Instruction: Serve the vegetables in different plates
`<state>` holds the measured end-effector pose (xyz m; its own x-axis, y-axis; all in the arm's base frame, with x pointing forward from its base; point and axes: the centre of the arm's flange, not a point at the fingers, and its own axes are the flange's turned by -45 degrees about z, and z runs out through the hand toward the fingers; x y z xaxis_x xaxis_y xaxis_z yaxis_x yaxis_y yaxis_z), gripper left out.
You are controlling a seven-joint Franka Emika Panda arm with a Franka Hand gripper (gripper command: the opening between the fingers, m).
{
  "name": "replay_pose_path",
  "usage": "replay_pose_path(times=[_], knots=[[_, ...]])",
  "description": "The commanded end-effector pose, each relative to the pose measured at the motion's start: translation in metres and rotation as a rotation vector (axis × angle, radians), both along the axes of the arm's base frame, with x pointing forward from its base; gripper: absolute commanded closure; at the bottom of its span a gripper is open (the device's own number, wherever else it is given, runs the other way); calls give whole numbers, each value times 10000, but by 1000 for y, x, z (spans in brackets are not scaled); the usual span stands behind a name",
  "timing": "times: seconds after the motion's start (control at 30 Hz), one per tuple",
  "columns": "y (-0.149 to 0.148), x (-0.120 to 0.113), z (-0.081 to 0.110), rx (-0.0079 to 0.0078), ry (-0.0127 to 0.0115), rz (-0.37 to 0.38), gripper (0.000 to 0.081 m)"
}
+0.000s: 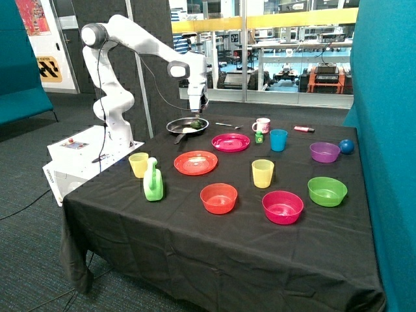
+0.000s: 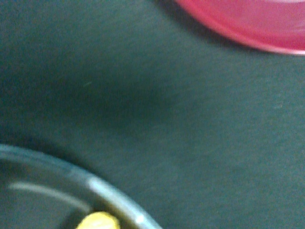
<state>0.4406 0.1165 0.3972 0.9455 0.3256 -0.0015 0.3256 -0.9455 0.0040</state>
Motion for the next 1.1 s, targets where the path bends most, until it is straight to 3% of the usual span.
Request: replay_pose_path(times=[0.0,0.13,0.2,0.33,0.47,1.07], knots=[[45,-33,-13,43,2,1253,340],[65,-50,-16,43,4,2187,353],[70,-54,-17,43,4,2232,333],[78,-57,-16,43,4,2320,163],[88,-58,-17,43,4,2280,66],[129,-81,-36,43,5,2528,3]])
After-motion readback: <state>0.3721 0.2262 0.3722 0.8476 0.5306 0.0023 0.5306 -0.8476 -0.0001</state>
